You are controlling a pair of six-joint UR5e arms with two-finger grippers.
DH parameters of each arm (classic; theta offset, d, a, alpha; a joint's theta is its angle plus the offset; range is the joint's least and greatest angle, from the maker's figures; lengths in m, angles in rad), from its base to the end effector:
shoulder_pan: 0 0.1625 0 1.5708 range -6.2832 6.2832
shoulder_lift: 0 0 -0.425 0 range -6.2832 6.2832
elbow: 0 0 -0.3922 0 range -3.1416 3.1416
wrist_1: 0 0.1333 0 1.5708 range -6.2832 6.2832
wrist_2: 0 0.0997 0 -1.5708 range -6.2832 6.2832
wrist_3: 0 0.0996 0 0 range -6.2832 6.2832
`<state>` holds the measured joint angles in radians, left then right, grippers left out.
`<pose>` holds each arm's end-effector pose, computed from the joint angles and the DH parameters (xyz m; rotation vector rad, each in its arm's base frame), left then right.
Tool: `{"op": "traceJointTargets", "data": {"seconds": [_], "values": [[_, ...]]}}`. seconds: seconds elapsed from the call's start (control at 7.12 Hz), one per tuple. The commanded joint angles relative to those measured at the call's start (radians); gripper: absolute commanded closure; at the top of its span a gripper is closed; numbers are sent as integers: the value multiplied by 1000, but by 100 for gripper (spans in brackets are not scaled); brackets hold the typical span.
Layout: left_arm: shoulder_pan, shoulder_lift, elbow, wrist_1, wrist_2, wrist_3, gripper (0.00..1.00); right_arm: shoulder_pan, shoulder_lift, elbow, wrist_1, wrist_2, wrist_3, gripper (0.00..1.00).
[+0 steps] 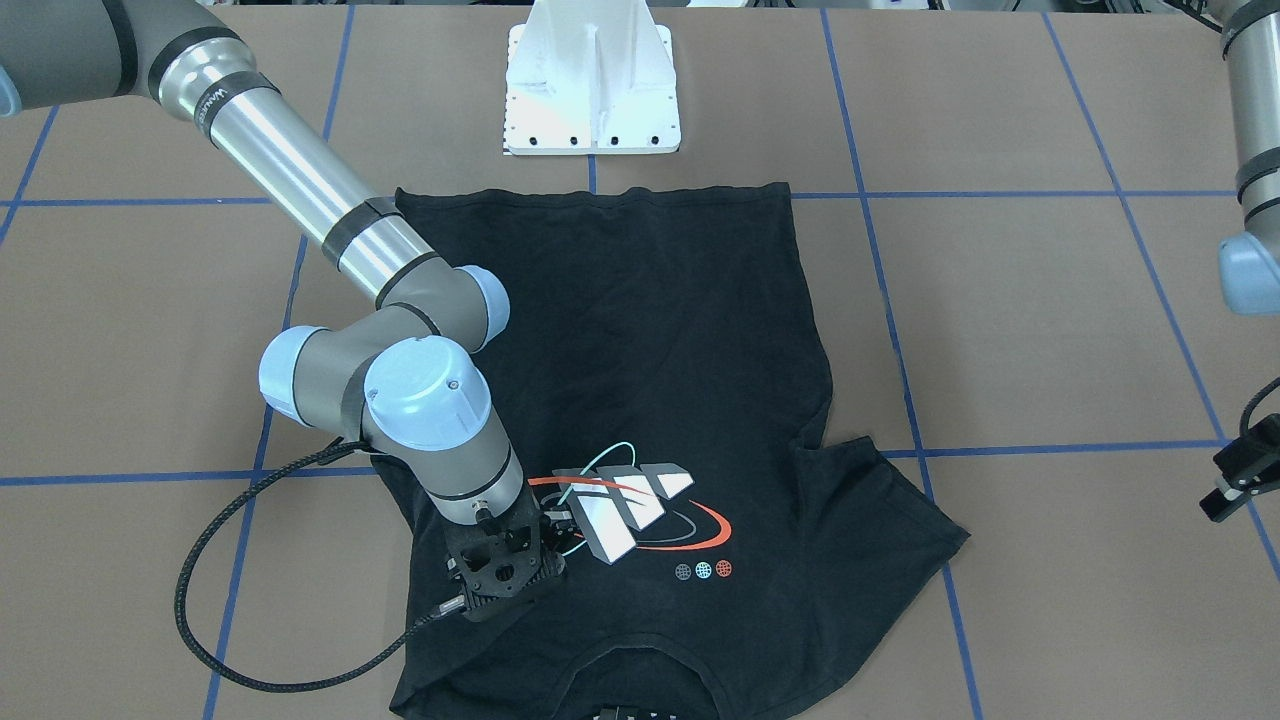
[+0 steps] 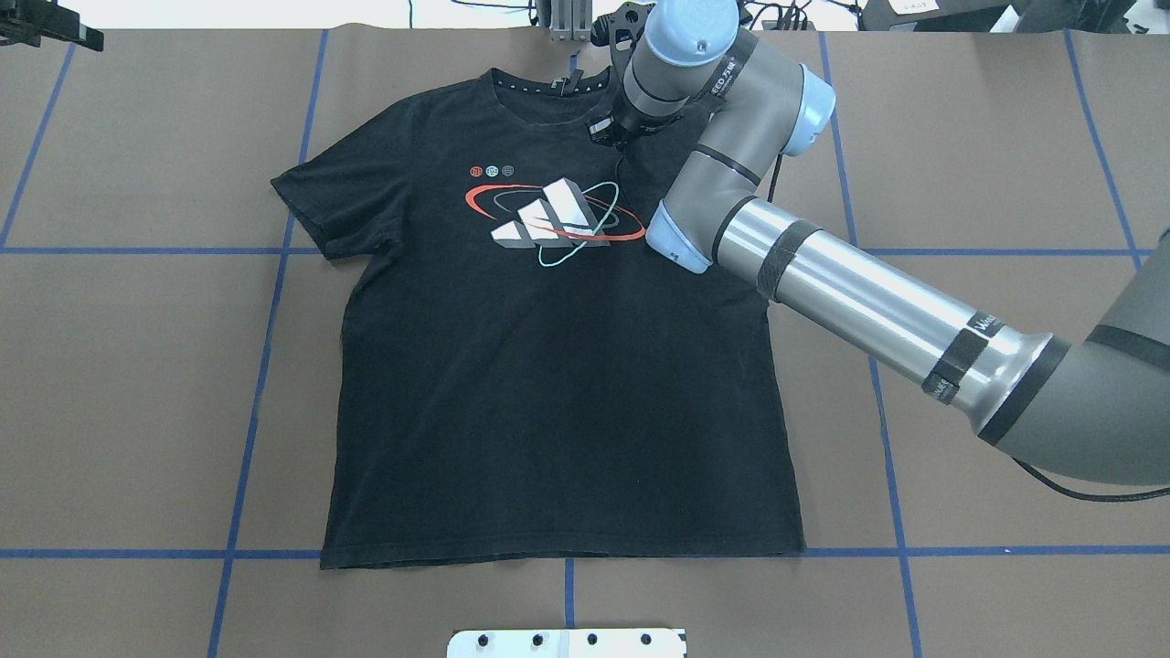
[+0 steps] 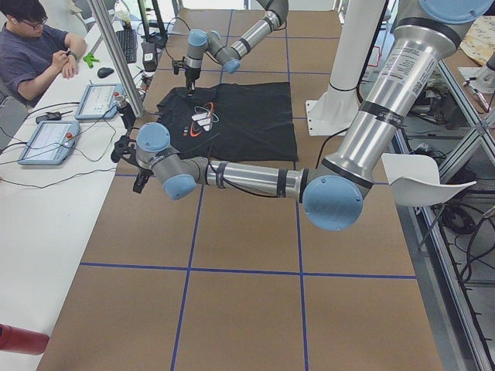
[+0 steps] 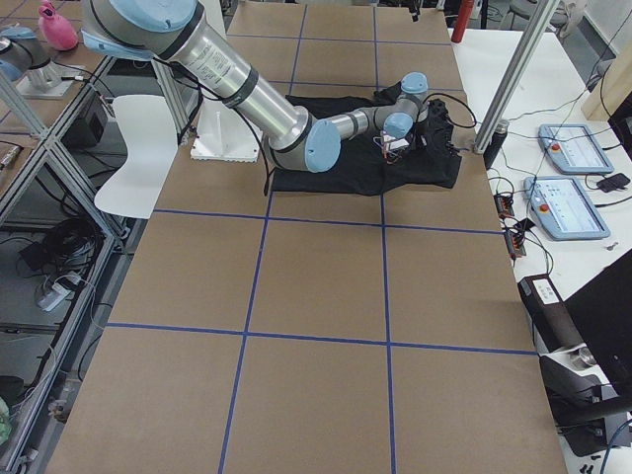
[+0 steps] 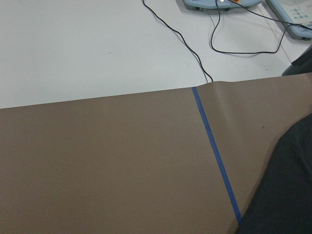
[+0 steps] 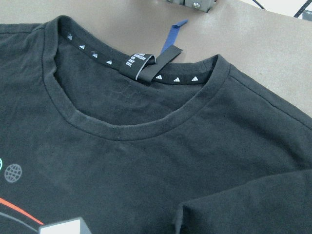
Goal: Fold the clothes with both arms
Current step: 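Fold the held sleeve inward over the shirt body toward the collar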
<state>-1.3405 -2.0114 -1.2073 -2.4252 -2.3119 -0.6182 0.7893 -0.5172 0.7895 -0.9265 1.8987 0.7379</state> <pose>0.0934 -0.6876 0.4805 0.5233 0.9846 -0.0020 -0.5498 -0.6979 0.2454 0.4490 -0.8468 -0.1905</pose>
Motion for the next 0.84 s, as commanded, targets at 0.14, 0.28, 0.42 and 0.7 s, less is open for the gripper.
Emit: {"op": "traceJointTargets", "data": {"seconds": [0.14, 0.28, 0.42, 0.7], "values": [[1, 0, 0, 0, 0, 0, 1, -4, 26, -38, 2, -53, 2, 100], [1, 0, -1, 0, 0, 0, 1, -7, 38, -49, 2, -53, 2, 100], [1, 0, 0, 0, 0, 0, 1, -10, 39, -50, 3, -61, 2, 100], [1, 0, 0, 2, 0, 0, 1, -12, 39, -50, 5, -64, 2, 32]]}}
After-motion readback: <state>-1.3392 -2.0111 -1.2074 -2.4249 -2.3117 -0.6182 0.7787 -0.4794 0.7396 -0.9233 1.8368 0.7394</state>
